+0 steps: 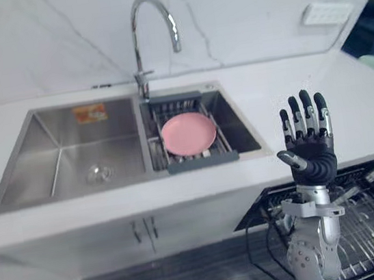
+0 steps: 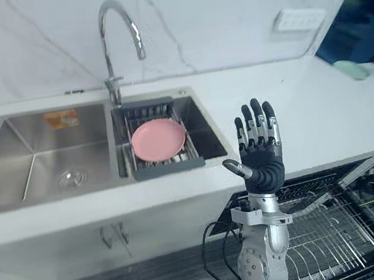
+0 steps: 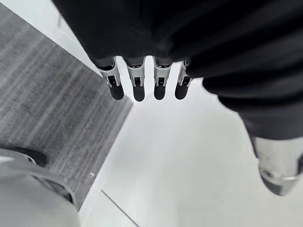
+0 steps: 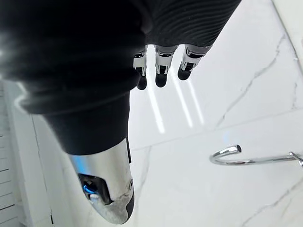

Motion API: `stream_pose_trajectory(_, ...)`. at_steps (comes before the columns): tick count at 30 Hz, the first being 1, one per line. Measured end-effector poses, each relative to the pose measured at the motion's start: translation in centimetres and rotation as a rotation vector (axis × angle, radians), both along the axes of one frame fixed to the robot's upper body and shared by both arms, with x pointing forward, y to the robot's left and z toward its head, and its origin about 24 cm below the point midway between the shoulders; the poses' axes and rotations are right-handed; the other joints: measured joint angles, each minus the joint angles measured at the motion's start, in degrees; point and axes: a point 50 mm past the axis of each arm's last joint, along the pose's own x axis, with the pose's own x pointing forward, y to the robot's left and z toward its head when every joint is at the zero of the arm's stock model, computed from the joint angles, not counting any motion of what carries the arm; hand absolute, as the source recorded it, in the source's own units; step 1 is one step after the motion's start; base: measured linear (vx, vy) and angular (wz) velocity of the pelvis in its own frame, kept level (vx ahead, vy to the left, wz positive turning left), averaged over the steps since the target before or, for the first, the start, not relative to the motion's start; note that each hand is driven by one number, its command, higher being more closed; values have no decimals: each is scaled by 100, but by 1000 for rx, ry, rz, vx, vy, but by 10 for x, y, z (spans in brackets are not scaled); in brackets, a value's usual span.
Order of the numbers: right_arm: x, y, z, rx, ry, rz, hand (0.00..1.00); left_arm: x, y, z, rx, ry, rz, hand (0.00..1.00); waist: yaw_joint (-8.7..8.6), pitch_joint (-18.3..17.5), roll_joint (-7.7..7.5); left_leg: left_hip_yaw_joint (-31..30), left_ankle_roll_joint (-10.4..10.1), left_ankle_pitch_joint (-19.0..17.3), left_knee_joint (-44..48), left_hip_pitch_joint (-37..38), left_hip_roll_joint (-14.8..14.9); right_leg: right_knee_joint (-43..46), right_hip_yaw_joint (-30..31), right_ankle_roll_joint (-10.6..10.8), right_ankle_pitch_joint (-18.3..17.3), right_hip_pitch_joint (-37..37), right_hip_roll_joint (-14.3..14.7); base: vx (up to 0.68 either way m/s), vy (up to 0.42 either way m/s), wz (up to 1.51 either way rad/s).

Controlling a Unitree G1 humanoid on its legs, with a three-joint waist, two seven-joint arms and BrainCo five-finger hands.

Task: Walk over to the sink, pick up the cup, carry it to the dishwasher, place the cup inside the dishwasher, then close the dishwasher door

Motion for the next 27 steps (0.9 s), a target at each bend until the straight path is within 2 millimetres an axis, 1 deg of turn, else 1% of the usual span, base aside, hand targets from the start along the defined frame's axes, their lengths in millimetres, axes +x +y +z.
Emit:
stream_pose_trajectory(1, -1, -1, 0, -2, 1, -5, 0, 2, 0, 0, -1, -4, -1, 0, -23, 0, 0, 11, -13, 20, -58, 79, 3, -205, -232, -25, -76, -39, 42, 336, 6, -7)
stream_pose_trajectory(3, -5, -5, -3, -13, 9, -20, 0, 4, -3, 0, -4, -14, 0, 0, -77, 0, 5, 15, -26, 41, -135, 396, 13, -1210, -925, -204, -205, -14, 140, 381, -35, -2)
stream_pose_trajectory(4, -5, -5, -3, -13, 8, -21, 0, 4, -3, 0, -5, -15, 1, 0, -85, 1, 7, 15, -27, 39, -137, 451, 29, -1447, -1028, -297, -177, -18, 168, 348, -69, -1)
stream_pose_trajectory(5, -6, -5, -3, -12, 2, -19, 0, 5, -3, 1, -5, -18, 0, 0, -105, -1, 3, 11, -55, 21, -87, 545, 69, -2062, -1172, -501, 127, 8, 263, 327, -105, -7)
stream_pose_trajectory(6, -6, -2, -1, -12, -12, -8, 0, 8, -2, 3, 5, -35, 2, 0, -108, -23, -85, 17, -229, -96, 65, 626, 68, -2710, -1209, -720, 960, 115, 410, 331, -121, -17)
stream_pose_trajectory(7, -6, -1, 1, -22, -17, 1, 0, 8, -5, 2, -5, -33, 7, 0, -67, -49, 22, 3, -292, -174, 161, 644, 201, -2749, -1251, -735, 955, 220, 504, 328, -108, -43)
stream_pose_trajectory(8, -6, 0, 2, -29, -21, 14, 0, 13, -14, 1, -28, -48, 8, 0, 0, -82, 181, 5, -326, -195, 406, 585, 403, -2974, -1198, -861, 1061, 309, 690, 316, -130, -49)
stream_pose_trajectory(9, -6, 1, 3, -35, -23, 22, 0, 10, -19, -1, -51, -40, 59, 0, 29, -67, 219, -36, -358, -175, 352, 570, 435, -3192, -1153, -857, 1079, 426, 773, 272, -120, -41)
stream_pose_trajectory(10, -6, 1, 3, -38, -25, 23, 0, 7, -20, -2, -59, -28, 58, 0, 38, -82, 277, -79, -372, -171, 207, 594, 465, -3301, -1156, -855, 1078, 465, 838, 149, -92, -15)
stream_pose_trajectory(11, -5, 3, 12, -43, -60, 39, 0, 28, -21, 3, -50, -91, 32, 0, 207, -136, 189, -135, -386, -251, -317, 632, 281, -4927, -1012, -523, 1918, 933, 1066, 0, 0, 0)
stream_pose_trajectory(19, -5, 3, 12, -48, -56, 34, 0, 26, -19, 3, -47, -88, 44, 0, 242, -132, 218, -147, -383, -254, -318, 592, 292, -5051, -1056, -520, 1955, 984, 1064, -29, 7, 2)
stream_pose_trajectory(22, -2, 4, 7, -45, -10, 44, 0, 23, -17, 2, -33, -74, 47, 0, 250, -137, 230, -146, -400, -251, -325, 526, 332, -5134, -1158, -526, 1952, 984, 1077, -14, 4, 12)
stream_pose_trajectory(24, 2, 5, -1, -90, 54, 18, 0, 19, -16, 2, -20, -59, 68, 0, 295, -141, 244, -144, -435, -231, -326, 514, 364, -5185, -1189, -542, 1955, 1004, 1103, 11, 4, 8)
stream_pose_trajectory(25, 4, 7, -4, -153, 101, -19, 0, 17, -15, 2, -14, -52, 72, 0, 331, -152, 256, -147, -455, -219, -331, 501, 381, -5247, -1242, -561, 1967, 1027, 1124, 20, 4, 6)
stream_pose_trajectory(27, 7, 14, -4, -304, 150, -96, 0, 17, -15, 2, 3, -36, 58, 0, 343, -174, 268, -148, -475, -209, -336, 488, 406, -5263, -1280, -585, 1970, 1018, 1149, 28, 17, 6)
